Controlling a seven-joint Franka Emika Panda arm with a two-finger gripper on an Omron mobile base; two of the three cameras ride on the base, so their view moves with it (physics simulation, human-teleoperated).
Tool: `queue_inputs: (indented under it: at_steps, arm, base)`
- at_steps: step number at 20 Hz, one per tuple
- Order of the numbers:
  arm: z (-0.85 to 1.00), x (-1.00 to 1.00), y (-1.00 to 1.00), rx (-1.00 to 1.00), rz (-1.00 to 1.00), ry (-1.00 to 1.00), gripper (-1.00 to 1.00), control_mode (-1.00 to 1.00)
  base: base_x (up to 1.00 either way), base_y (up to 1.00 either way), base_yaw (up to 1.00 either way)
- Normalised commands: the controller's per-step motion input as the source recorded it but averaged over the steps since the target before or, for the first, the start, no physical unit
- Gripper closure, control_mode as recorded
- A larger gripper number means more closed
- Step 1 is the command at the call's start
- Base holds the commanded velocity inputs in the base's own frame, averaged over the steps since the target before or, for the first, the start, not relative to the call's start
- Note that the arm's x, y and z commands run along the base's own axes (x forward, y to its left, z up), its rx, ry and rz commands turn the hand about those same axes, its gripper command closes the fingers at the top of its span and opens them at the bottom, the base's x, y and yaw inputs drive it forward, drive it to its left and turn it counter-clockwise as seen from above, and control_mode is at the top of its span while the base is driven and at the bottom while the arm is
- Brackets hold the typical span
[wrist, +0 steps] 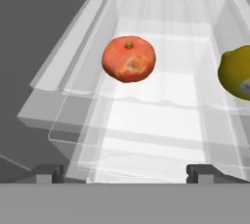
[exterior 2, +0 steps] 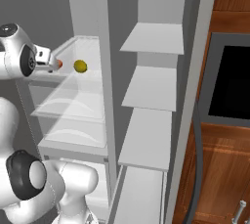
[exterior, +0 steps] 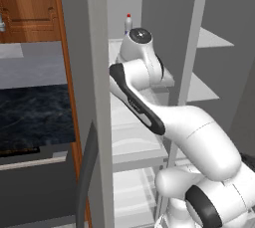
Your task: Take the squash and lemon from the fridge shelf and place them in the freezer drawer to begin freezing them.
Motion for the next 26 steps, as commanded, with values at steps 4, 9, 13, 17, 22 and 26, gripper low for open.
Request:
queue_inputs:
  at_steps: [4, 9, 13, 17, 22, 26]
  arm:
    - [-0.02, 0.4, 0.01, 0.0, -0.01, 0.05, -1.0, -1.0]
    - [-0.29, 0.33, 0.0, 0.0, 0.0, 0.07, -1.0, -1.0]
    - [-0.01, 0.33, 0.05, 0.0, 0.0, 0.0, -1.0, -1.0]
    - [-0.11, 0.41, 0.08, 0.0, -0.01, 0.0, -1.0, -1.0]
    - [-0.11, 0.37, 0.08, 0.0, -0.01, 0.0, -1.0, -1.0]
    - [-0.22, 0.36, 0.07, 0.0, -0.01, 0.0, -1.0, -1.0]
  base:
    - [0.0, 0.0, 0.0]
    - [0.0, 0.0, 0.0]
    - [0.0, 0.0, 0.0]
    - [0.0, 0.0, 0.0]
    - [0.0, 0.0, 0.0]
    - [0.0, 0.0, 0.0]
